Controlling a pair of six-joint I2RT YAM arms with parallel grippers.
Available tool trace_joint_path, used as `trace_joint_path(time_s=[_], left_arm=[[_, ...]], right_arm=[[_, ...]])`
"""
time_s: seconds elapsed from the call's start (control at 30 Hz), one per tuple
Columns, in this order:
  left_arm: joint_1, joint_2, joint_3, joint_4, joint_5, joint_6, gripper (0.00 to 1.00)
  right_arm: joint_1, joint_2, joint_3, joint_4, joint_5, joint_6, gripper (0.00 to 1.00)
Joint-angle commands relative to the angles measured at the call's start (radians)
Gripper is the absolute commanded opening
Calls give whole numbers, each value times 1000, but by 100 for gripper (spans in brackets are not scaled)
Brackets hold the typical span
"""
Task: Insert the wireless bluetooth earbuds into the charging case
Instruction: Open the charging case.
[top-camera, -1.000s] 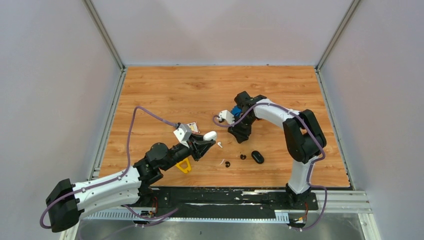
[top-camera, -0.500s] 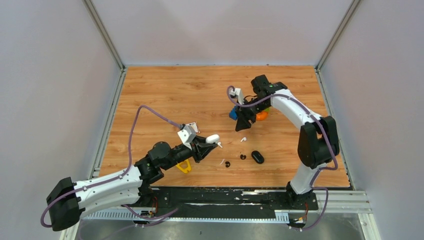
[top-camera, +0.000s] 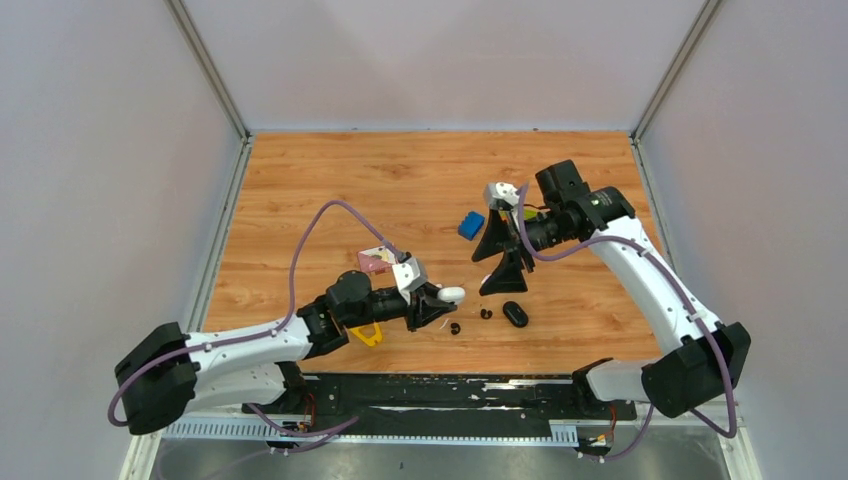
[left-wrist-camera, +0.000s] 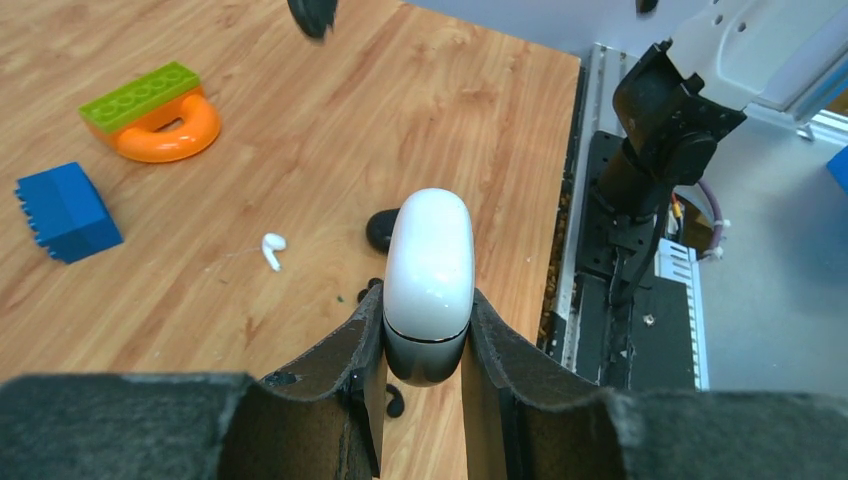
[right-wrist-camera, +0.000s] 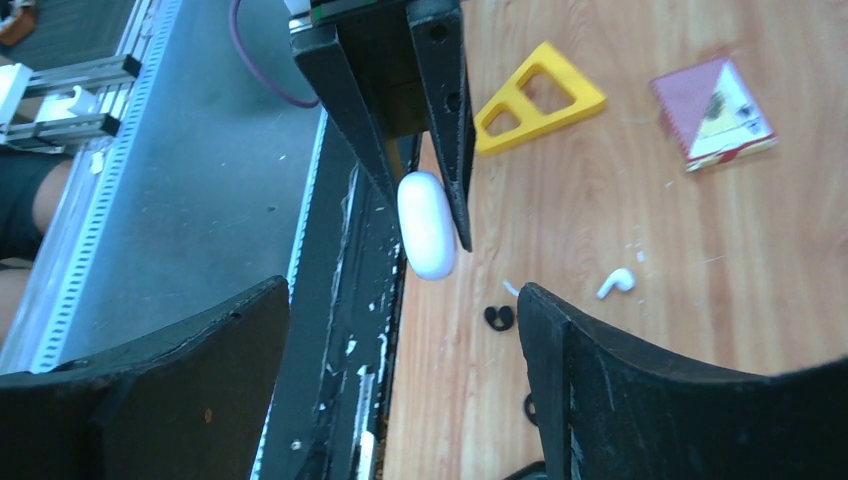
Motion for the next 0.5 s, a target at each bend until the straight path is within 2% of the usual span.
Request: trace_joint_path(time_s=[0.0, 0.13, 0.47], left_arm=[[0, 75, 32, 244, 63, -81, 0], [-1, 138, 54, 344, 103, -122, 0], [-2, 156, 75, 383, 118, -147, 0]], right_arm=[[48, 11, -35, -12, 20, -35, 83], [62, 19, -35, 10, 64, -4, 82], [123, 55, -36, 47, 138, 63, 83]])
